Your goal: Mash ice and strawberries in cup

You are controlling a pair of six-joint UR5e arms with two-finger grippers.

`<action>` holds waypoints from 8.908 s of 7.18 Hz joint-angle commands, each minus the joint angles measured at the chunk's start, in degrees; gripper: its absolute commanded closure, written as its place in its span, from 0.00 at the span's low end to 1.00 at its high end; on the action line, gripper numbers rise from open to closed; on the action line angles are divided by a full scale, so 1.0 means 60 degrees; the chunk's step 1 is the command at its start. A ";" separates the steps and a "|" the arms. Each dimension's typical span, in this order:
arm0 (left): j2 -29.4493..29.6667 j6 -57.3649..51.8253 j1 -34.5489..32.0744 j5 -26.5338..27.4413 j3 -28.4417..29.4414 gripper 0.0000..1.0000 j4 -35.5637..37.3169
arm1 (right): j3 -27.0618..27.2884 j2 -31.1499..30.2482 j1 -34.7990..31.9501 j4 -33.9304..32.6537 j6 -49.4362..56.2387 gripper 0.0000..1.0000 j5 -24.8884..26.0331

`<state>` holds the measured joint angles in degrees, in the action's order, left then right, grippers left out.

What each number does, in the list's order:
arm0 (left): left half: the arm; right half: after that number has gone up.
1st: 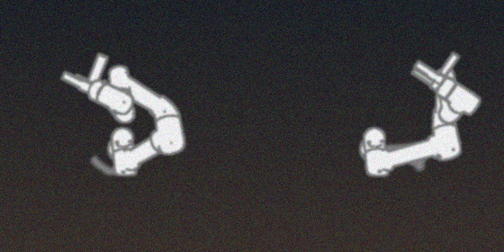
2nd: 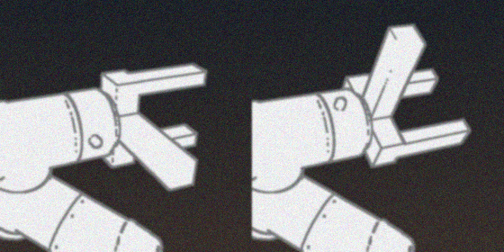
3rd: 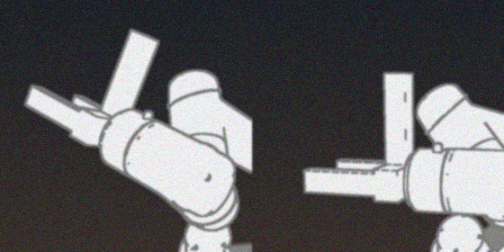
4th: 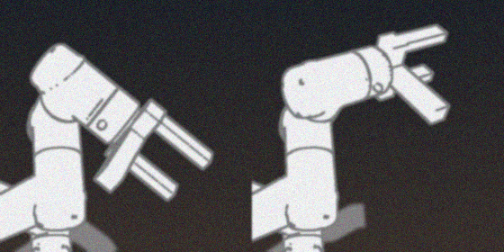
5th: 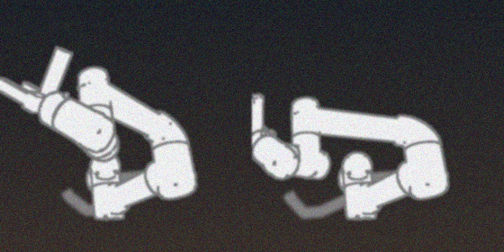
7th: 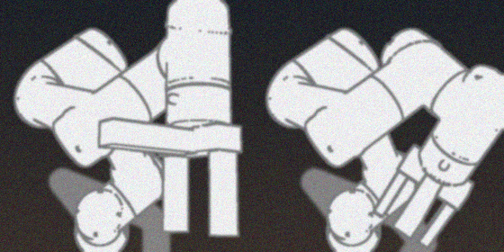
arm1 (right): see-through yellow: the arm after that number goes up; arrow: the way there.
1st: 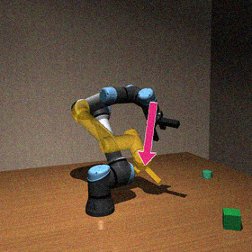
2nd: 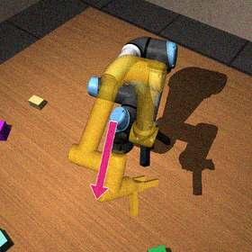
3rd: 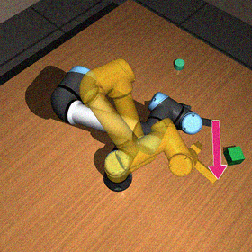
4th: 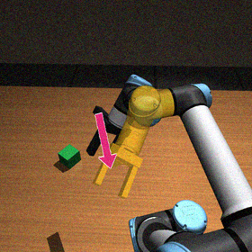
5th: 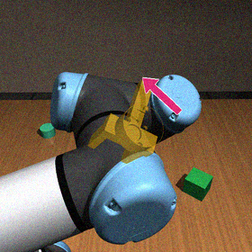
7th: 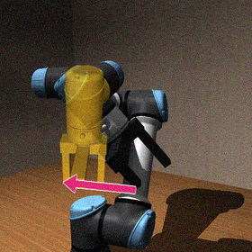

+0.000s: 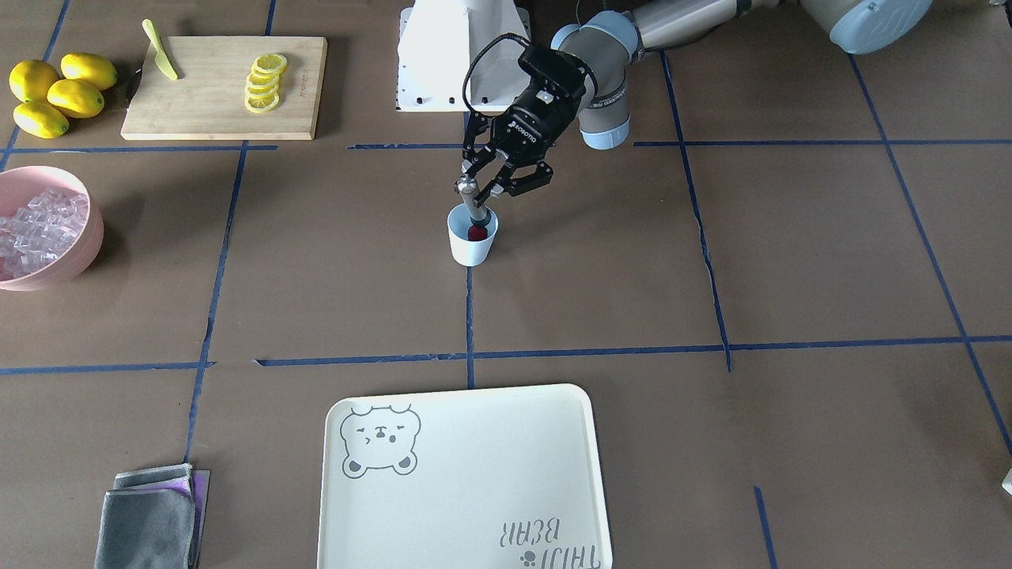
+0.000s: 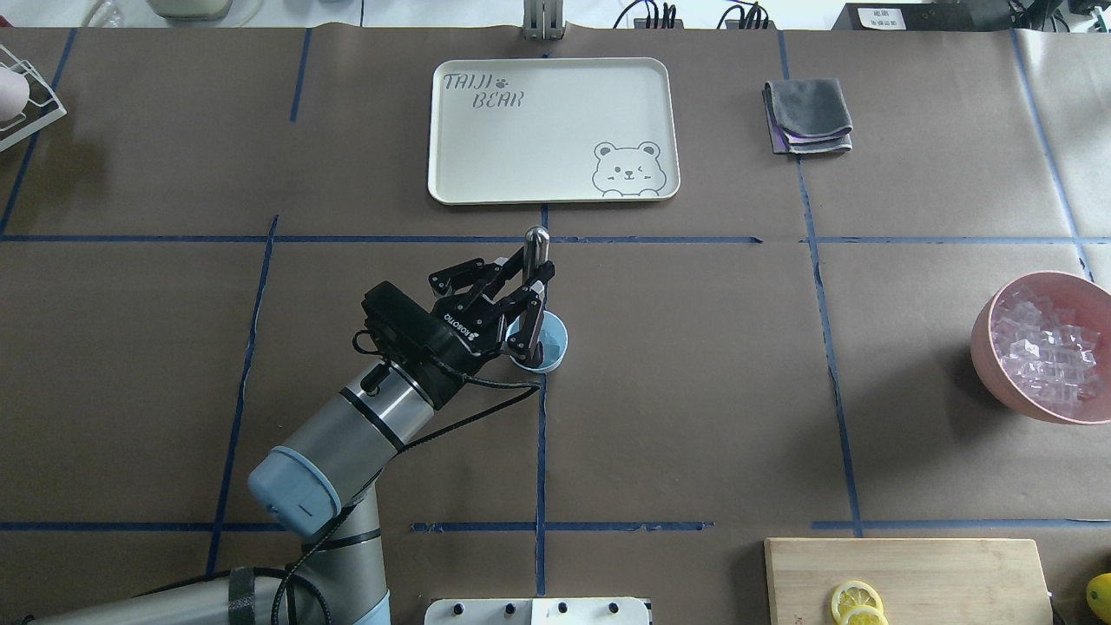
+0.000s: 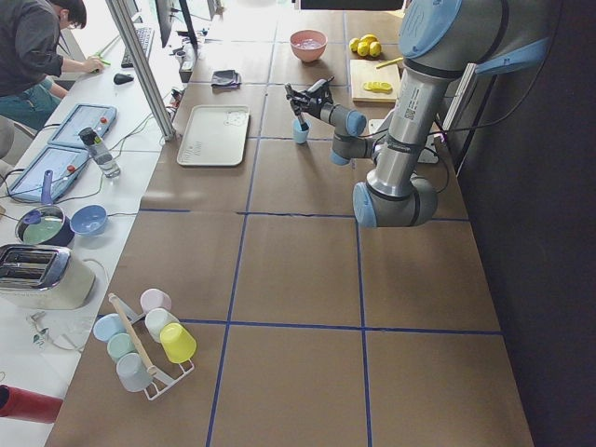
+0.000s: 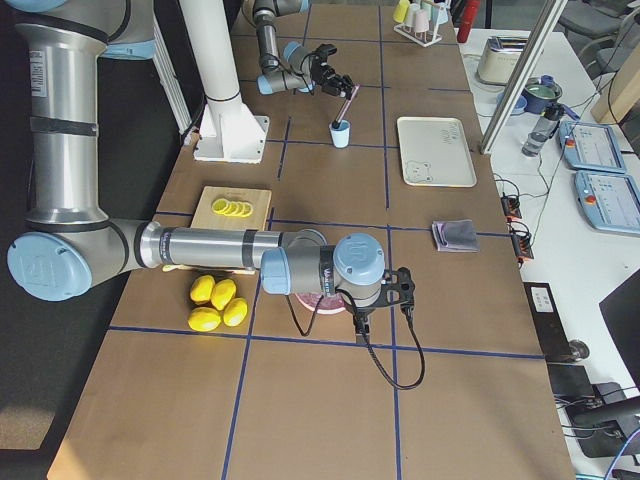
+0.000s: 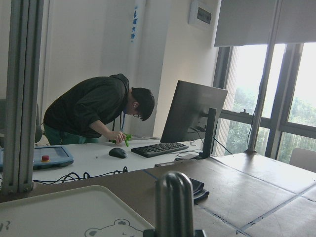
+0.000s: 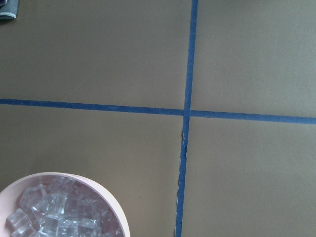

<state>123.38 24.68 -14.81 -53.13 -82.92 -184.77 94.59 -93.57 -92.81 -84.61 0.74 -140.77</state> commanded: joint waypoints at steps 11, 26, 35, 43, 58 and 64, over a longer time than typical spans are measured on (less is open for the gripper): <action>-0.2706 0.5334 -0.6767 -0.7510 -0.1736 1.00 0.4800 | 0.0129 0.0141 0.0015 -0.0004 -0.0050 0.00 -0.0079; -0.5652 0.1907 -0.8916 -1.2488 0.0989 1.00 0.7900 | 0.0085 0.0390 0.0044 -0.0004 -0.0036 0.00 -0.0020; -0.5813 0.1893 -0.8592 -1.2502 0.1135 0.63 0.7885 | 0.0100 0.0405 0.0044 0.0010 -0.0036 0.00 -0.0020; -0.5666 -0.0484 -0.9657 -1.3308 0.0160 0.00 1.0346 | 0.0187 0.0552 0.0044 0.0010 -0.0006 0.00 0.0009; -0.5579 -0.4963 -1.2855 -1.4143 -0.1384 0.00 1.5796 | -0.1102 0.0670 0.0029 -0.0063 -0.0035 0.00 -0.0108; -0.5623 -0.4963 -1.2855 -1.4129 -0.1384 0.00 1.5752 | -0.0794 0.0024 -0.0029 -0.0033 -0.0036 0.00 -0.0093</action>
<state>89.69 -5.12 -91.93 -137.90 -91.23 -90.25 89.77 -93.37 -92.94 -84.82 0.43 -141.34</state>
